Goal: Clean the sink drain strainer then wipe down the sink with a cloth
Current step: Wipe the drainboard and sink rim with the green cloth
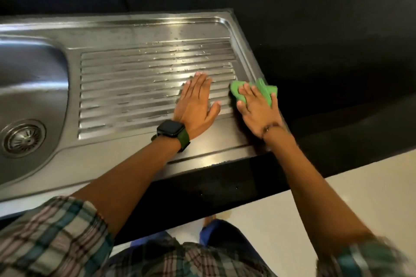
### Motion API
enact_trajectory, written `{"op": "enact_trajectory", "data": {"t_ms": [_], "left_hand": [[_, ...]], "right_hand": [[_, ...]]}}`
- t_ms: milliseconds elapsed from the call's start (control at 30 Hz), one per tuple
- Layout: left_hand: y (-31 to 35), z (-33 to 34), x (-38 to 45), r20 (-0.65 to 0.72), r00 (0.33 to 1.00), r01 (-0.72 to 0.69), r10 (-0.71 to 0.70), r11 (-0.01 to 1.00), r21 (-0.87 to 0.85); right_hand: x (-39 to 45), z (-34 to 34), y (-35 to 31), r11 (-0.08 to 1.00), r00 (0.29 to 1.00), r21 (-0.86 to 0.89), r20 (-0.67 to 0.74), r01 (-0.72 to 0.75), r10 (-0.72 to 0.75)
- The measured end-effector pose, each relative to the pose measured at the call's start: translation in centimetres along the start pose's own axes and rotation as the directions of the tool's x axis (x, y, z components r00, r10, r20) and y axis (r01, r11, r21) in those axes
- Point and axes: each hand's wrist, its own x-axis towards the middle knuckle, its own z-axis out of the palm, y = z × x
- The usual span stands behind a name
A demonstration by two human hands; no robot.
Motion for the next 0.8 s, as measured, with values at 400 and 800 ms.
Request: {"op": "enact_trajectory", "data": {"t_ms": [400, 800], "left_hand": [[-0.4, 0.7, 0.0, -0.085, 0.982, 0.177, -0.166, 0.975, 0.135], [-4.8, -1.9, -4.6, -0.165, 0.949, 0.297, -0.268, 0.937, 0.185]], "right_hand": [[2.3, 0.1, 1.0, 0.98, 0.988, -0.134, -0.033, 0.145, -0.151], [1.0, -1.3, 4.2, 0.87, 0.902, -0.238, 0.096, 0.431, -0.421]]}}
